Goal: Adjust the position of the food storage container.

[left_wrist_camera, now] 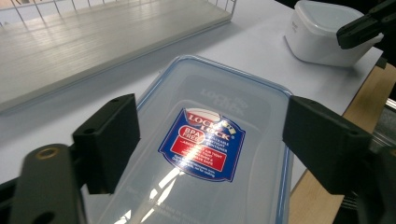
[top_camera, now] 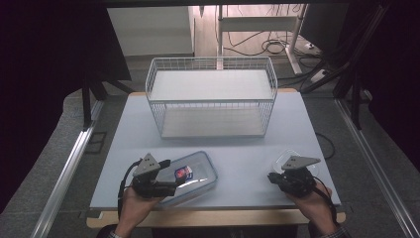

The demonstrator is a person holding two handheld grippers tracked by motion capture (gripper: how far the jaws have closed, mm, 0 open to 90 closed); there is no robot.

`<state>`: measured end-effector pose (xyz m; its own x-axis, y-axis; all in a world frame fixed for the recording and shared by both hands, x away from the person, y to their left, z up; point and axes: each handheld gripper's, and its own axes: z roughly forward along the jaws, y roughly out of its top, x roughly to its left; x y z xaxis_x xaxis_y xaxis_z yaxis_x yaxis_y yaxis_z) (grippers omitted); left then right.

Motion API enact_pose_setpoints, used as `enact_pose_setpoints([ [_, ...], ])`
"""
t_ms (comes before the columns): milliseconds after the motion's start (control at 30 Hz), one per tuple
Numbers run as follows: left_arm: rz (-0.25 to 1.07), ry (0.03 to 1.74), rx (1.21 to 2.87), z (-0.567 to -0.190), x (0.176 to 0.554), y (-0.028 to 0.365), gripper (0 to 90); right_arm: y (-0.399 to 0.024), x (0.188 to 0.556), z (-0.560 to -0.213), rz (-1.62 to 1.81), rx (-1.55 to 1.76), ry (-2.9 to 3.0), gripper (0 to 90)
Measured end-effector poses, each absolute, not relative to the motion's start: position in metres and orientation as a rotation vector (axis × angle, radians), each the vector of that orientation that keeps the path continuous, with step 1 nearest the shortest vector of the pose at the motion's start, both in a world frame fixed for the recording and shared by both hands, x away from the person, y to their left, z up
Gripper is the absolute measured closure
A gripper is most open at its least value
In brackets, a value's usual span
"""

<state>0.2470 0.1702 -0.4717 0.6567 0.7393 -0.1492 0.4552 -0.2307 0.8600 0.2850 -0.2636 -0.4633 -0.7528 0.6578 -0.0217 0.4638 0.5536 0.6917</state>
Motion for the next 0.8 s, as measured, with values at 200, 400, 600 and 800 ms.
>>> enact_pose_setpoints([
  [200, 0.347, 0.939, 1.878, -0.472, 0.247, 0.170, 21.7, -0.282, 0.275, -0.465, 1.013, 0.973, 2.518, 87.8],
  [400, 0.348, 0.947, 1.874, -0.473, 0.247, 0.173, 22.1, -0.304, 0.270, -0.469, 0.981, 1.054, 2.493, 89.1],
  [600, 0.351, 0.948, 1.876, -0.473, 0.246, 0.173, 22.8, -0.318, 0.272, -0.468, 0.984, 1.097, 2.467, 89.3],
  [800, 0.354, 0.954, 1.880, -0.474, 0.247, 0.174, 22.8, -0.333, 0.278, -0.467, 0.975, 1.148, 2.436, 89.3],
])
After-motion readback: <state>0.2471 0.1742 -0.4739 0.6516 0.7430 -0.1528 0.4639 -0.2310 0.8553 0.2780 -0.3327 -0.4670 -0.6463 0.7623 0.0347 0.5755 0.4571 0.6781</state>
